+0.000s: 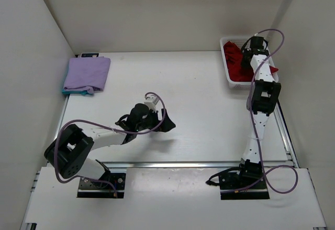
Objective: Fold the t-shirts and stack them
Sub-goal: Grab crumpled tshirt from bin with the right arm, then move the tshirt to the center of the board
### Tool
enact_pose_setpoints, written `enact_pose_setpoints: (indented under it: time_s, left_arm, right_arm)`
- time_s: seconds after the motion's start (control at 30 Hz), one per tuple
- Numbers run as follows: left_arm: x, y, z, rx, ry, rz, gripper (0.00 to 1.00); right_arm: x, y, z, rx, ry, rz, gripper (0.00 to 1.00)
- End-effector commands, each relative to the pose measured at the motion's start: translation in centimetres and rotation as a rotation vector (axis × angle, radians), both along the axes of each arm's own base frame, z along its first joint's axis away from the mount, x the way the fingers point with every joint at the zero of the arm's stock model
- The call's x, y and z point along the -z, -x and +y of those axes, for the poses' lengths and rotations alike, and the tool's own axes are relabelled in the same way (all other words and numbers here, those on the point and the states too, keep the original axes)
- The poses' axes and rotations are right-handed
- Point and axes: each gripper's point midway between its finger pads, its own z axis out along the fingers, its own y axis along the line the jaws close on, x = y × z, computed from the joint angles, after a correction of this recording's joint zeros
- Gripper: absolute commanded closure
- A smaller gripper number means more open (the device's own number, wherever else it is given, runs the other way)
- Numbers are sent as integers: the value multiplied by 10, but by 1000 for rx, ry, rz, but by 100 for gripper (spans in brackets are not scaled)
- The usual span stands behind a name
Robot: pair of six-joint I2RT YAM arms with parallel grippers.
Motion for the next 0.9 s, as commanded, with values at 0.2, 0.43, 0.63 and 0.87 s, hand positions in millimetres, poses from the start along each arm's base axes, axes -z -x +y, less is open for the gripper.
enact_pose_setpoints:
  time_s: [0.2, 0.43, 0.63, 0.87]
  left_arm:
    - [-19, -9, 14, -32, 49, -27, 2]
    - [-53, -13, 14, -35, 118, -70, 2]
    - [-86, -24, 44, -102, 221, -78, 2]
    - [-121, -35, 107, -279, 298, -152, 1]
  right_arm:
    - [-137, -14, 20, -67, -136, -273, 100]
    - [-330, 57, 72, -190, -128, -560, 100]
    - [-468, 159, 180, -430, -93, -861, 100]
    - [-573, 298, 279, -673, -183, -1209, 100]
